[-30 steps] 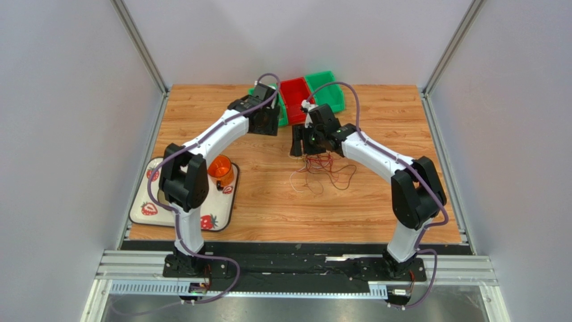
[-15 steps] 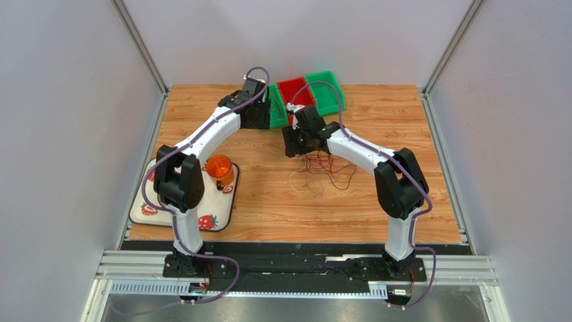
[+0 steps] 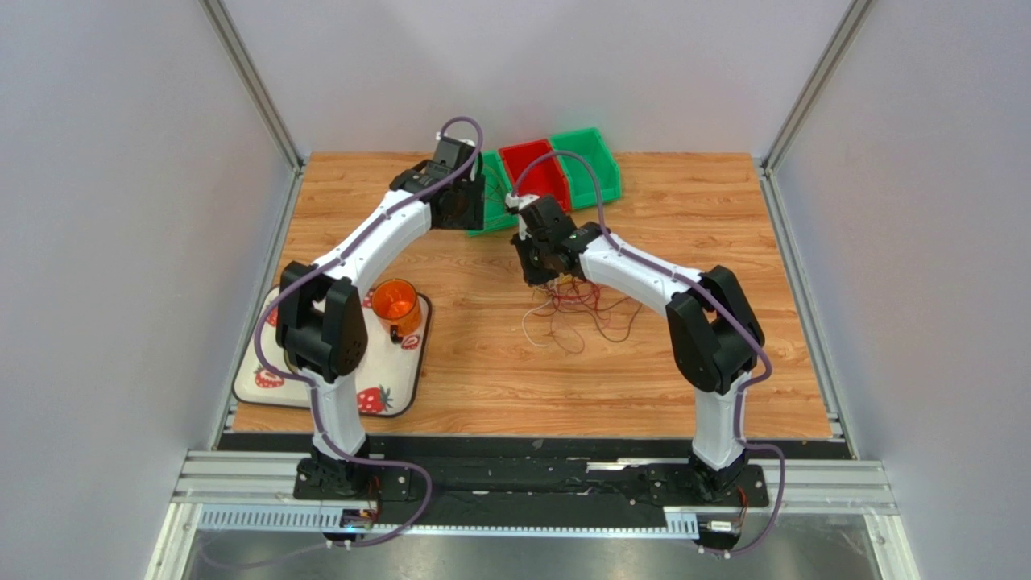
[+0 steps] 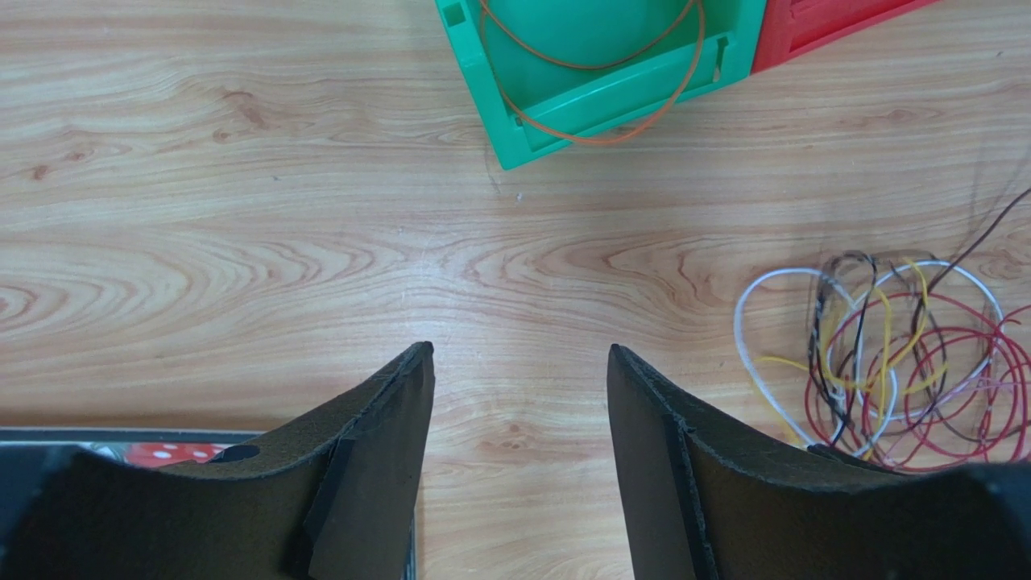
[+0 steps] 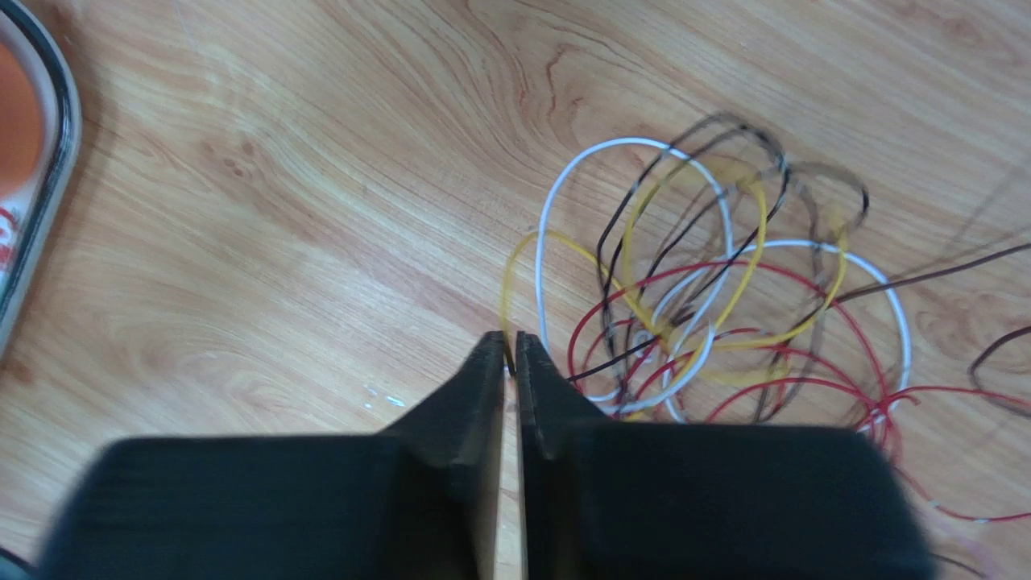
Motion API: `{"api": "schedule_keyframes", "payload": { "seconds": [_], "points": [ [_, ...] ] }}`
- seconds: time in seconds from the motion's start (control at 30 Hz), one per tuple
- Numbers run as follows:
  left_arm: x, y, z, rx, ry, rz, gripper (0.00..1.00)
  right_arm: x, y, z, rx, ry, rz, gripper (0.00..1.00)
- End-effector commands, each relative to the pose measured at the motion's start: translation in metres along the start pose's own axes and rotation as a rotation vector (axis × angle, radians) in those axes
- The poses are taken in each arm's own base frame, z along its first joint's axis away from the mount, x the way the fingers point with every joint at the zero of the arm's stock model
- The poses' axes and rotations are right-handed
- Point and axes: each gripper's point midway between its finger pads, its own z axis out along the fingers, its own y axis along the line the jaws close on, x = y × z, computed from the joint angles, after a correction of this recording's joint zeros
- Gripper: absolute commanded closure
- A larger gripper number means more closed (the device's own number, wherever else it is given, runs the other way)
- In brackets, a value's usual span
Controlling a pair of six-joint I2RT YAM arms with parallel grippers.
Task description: Untangle the cables
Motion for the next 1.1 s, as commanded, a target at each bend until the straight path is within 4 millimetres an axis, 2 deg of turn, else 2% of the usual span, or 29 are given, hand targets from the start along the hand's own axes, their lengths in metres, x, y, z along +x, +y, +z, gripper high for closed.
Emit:
{"api": "schedule_keyframes", "payload": {
  "seconds": [0.0, 0.17, 0.27, 0.3, 0.33, 0.37, 0.4, 0.43, 0.47, 0.5, 0.53, 0.57, 0.6, 0.63, 0.67, 0.77, 0.93, 1.03, 1.07],
  "points": [
    [-0.017, -0.001, -0.009, 0.016, -0.038, -0.019, 0.38, -0.008, -0.002, -0.007, 0.036, -0.024, -0.026, 1.0],
    [-0.017, -0.009, -0.003, 0.06, -0.036, -0.035, 0.39, -0.013, 0.001, -0.02, 0.041, -0.041, -0.003, 1.0],
    [-0.017, -0.008, 0.013, 0.038, -0.018, -0.071, 0.38, -0.018, -0.002, -0.034, 0.06, -0.073, 0.026, 1.0],
    [-0.013, -0.005, 0.026, 0.009, 0.001, -0.097, 0.37, -0.021, -0.001, -0.04, 0.055, -0.086, 0.034, 1.0],
    [-0.029, 0.004, 0.027, -0.03, -0.036, -0.122, 0.37, -0.02, -0.001, -0.041, 0.056, -0.087, 0.043, 1.0],
    [-0.032, 0.007, 0.03, -0.052, -0.034, -0.135, 0.36, -0.017, -0.001, -0.042, 0.055, -0.081, 0.062, 1.0],
    [-0.032, 0.01, 0.042, -0.078, -0.028, -0.143, 0.33, -0.015, 0.002, -0.044, 0.039, -0.079, 0.066, 1.0],
    [-0.054, 0.015, 0.038, -0.112, -0.085, -0.158, 0.31, -0.017, 0.004, -0.048, 0.027, -0.087, 0.07, 1.0],
    [-0.057, 0.016, 0.042, -0.131, -0.081, -0.155, 0.3, -0.015, 0.005, -0.05, 0.023, -0.084, 0.083, 1.0],
    [-0.07, 0.016, 0.05, -0.145, -0.098, -0.164, 0.29, -0.012, 0.005, -0.052, 0.021, -0.079, 0.086, 0.94],
    [-0.074, 0.021, 0.055, -0.179, -0.104, -0.171, 0.3, -0.013, 0.006, -0.059, 0.013, -0.088, 0.089, 0.89],
    [-0.076, 0.024, 0.06, -0.189, -0.099, -0.181, 0.3, -0.014, 0.008, -0.063, 0.007, -0.094, 0.09, 0.86],
    [-0.064, 0.027, 0.078, -0.208, -0.054, -0.188, 0.33, -0.009, 0.007, -0.065, 0.003, -0.089, 0.091, 0.83],
    [-0.077, 0.03, 0.079, -0.196, -0.077, -0.216, 0.34, -0.009, 0.008, -0.069, 0.001, -0.093, 0.088, 0.82],
    [-0.077, 0.032, 0.085, -0.192, -0.072, -0.236, 0.37, -0.012, 0.007, -0.078, 0.003, -0.112, 0.09, 0.8],
    [-0.075, 0.034, 0.108, -0.182, -0.064, -0.235, 0.43, -0.012, 0.006, -0.088, 0.002, -0.123, 0.086, 0.76],
    [-0.075, 0.031, 0.12, -0.167, -0.062, -0.218, 0.44, -0.019, 0.006, -0.097, 0.006, -0.15, 0.086, 0.72],
    [-0.072, 0.027, 0.126, -0.146, -0.057, -0.209, 0.53, -0.022, 0.003, -0.099, 0.017, -0.16, 0.086, 0.7],
    [-0.072, 0.025, 0.127, -0.127, -0.057, -0.194, 0.64, -0.023, 0.002, -0.099, 0.022, -0.162, 0.086, 0.7]
  ]
}}
